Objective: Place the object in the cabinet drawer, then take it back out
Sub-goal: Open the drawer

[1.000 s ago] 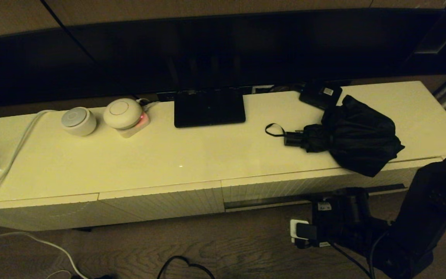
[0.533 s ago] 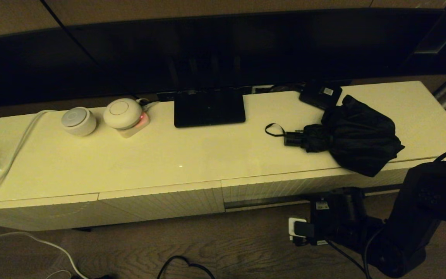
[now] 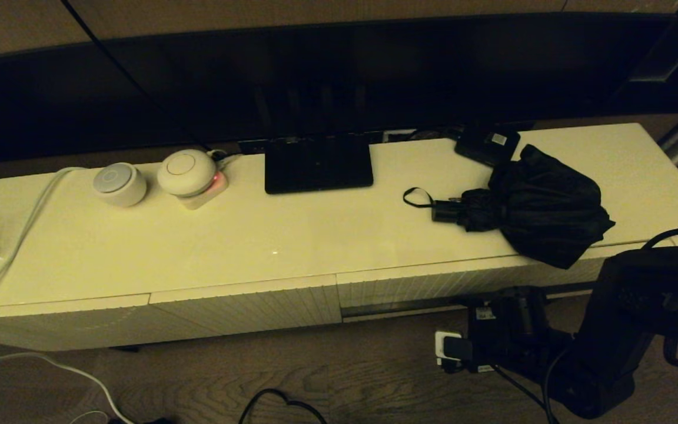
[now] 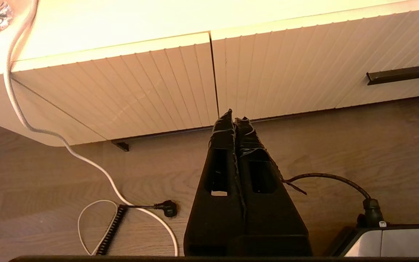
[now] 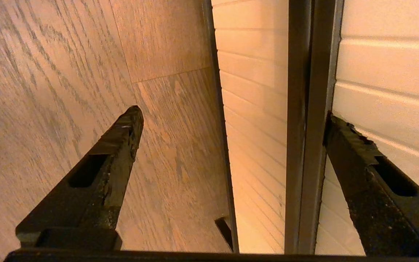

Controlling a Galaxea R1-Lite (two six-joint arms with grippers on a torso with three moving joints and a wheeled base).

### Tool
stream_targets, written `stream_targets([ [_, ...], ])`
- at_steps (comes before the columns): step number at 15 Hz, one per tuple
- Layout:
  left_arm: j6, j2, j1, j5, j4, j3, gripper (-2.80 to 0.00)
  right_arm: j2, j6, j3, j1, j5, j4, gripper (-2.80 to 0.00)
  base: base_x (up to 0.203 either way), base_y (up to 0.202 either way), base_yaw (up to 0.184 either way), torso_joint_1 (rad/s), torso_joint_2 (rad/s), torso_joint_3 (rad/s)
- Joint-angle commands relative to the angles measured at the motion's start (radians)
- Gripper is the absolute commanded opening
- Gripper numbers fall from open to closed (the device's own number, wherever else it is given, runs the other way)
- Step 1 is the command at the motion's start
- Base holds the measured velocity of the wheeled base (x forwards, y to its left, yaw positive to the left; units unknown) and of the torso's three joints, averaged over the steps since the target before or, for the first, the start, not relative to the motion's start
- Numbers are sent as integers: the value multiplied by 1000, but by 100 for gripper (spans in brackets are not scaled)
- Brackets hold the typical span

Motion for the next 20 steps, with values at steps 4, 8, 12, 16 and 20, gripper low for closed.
stream_targets([
  [4,0,0,0,0,0,3,-280,19,-7,-2,-2,0,-4,0,0,0,0,0,0,0],
  [8,0,0,0,0,0,3,-280,-29,-10,-4,-2,12,-6,0,0,0,0,0,0,0],
  [12,0,0,0,0,0,3,-280,-28,-11,-24,-10,11,-6,0,0,0,0,0,0,0],
  [16,0,0,0,0,0,3,-280,9,-11,-48,-23,8,-6,0,0,0,0,0,0,0],
  [20,0,0,0,0,0,3,-280,24,-10,-40,-29,7,-4,0,0,0,0,0,0,0],
])
